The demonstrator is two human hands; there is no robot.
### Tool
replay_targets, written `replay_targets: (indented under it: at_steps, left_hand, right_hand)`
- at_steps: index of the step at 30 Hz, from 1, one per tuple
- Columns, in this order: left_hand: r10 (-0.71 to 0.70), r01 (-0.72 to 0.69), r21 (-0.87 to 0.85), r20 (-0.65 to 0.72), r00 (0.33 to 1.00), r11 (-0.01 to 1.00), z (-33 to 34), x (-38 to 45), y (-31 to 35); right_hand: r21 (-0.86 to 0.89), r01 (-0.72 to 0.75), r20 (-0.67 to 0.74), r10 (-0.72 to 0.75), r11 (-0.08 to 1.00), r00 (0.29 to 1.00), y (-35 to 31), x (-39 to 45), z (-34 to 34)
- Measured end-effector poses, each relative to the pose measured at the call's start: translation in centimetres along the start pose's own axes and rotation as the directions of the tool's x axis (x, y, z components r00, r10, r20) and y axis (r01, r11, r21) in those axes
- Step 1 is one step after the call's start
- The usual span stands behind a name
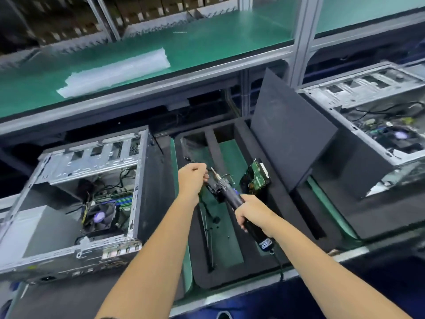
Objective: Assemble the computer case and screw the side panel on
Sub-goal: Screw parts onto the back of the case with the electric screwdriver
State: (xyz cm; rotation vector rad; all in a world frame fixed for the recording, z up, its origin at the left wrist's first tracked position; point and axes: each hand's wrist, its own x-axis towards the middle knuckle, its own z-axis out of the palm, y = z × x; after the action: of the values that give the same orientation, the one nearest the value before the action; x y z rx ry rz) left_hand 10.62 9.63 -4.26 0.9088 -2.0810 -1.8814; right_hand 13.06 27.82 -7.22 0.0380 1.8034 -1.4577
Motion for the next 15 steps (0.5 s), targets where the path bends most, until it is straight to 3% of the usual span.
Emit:
replay_targets:
  at_steps: [2, 5, 9, 15]
  left_hand:
    - [0.039, -0.062, 0.362, 0.071, 0.997, 0.93, -0.8, 0.6, -2.4]
    - [-0.069, -0.231, 0.775, 0.333, 0.941, 0.588, -0.7, 0.2, -6.4]
    - [-0.135, -0.457, 0.858, 0.494, 0.859, 0.234, 0.7, -1.3, -10.0]
    - [-0.142, -0.619, 0.785, 0.61, 0.78, -0.026, 1.4, -1.4, -11.7]
  right_hand:
    - [0.033, -0.021, -0.001, 0.021, 0.999, 1.0, 0.6, 0.9, 0.8]
    - [0.058, -0.024, 0.0, 0.024, 0.998, 1.0, 1.2, 2.4, 1.5]
    - [0.071, -0.002, 0.02, 0.001, 0.997, 1.0, 1.6, 3.3, 1.9]
    - [0.161, 0.032, -0.096, -0.017, 0.986, 0.995, 2.1, 4.8, 1.9]
